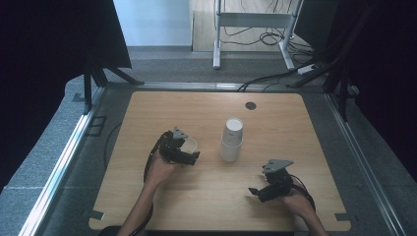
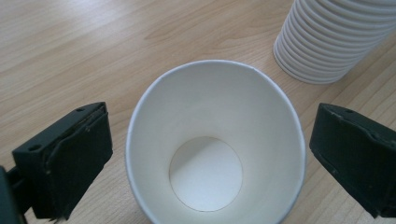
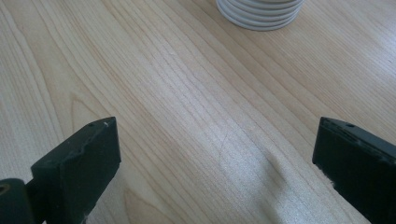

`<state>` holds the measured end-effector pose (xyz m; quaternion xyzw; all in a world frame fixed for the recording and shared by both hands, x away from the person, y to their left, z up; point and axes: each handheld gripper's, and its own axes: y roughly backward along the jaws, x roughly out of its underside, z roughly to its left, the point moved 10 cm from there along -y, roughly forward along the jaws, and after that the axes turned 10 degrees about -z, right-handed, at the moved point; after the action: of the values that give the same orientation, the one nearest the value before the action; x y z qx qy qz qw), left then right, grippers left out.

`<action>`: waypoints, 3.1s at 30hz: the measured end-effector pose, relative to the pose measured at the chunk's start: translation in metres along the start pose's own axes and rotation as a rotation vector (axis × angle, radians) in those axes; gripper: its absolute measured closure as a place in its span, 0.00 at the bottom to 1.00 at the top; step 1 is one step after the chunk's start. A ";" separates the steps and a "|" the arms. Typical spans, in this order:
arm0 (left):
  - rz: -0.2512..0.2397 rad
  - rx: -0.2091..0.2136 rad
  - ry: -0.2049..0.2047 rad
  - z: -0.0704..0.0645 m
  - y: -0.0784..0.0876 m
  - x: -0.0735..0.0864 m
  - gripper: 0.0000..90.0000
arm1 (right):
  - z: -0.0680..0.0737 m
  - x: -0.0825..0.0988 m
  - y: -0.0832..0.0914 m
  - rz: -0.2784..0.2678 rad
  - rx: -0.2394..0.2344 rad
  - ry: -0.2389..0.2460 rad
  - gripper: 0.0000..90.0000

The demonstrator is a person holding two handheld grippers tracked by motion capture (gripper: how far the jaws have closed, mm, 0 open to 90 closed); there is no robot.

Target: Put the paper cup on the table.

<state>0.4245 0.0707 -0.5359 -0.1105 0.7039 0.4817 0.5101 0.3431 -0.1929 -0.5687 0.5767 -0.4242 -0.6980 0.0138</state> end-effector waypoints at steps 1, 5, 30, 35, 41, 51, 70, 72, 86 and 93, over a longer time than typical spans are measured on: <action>-0.005 0.000 0.001 0.000 0.001 0.000 0.00 | 0.000 0.000 0.000 0.000 0.000 -0.001 0.01; -0.009 -0.008 -0.008 0.001 0.003 0.000 0.00 | 0.000 0.000 0.000 0.001 0.000 0.001 0.01; -0.041 -0.002 -0.064 -0.016 0.034 -0.012 0.00 | -0.005 -0.009 0.010 -0.049 0.005 -0.041 0.01; -0.042 -0.006 -0.075 -0.019 0.038 -0.011 0.00 | -0.005 -0.015 0.012 -0.081 -0.001 -0.067 0.00; -0.056 0.004 -0.077 -0.024 0.047 -0.014 0.00 | -0.007 -0.017 0.016 -0.089 0.004 -0.072 0.00; -0.071 0.034 -0.056 -0.032 0.065 -0.011 0.00 | -0.008 -0.015 0.022 -0.094 0.010 -0.070 0.00; -0.100 0.061 -0.067 -0.049 0.079 0.029 0.00 | -0.009 -0.006 0.033 -0.106 0.045 -0.086 0.00; -0.095 0.063 -0.062 -0.050 0.078 0.036 0.00 | -0.009 -0.004 0.033 -0.103 0.050 -0.092 0.00; 0.000 0.062 -0.036 -0.055 0.061 0.081 0.00 | -0.009 0.017 0.034 -0.061 0.076 -0.104 0.00; 0.072 0.080 -0.044 -0.063 0.048 0.098 0.00 | -0.009 0.033 0.027 -0.011 0.088 -0.078 0.00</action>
<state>0.3103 0.0786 -0.5882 -0.0540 0.7147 0.4737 0.5117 0.3270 -0.2323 -0.5777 0.5515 -0.4514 -0.7008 -0.0322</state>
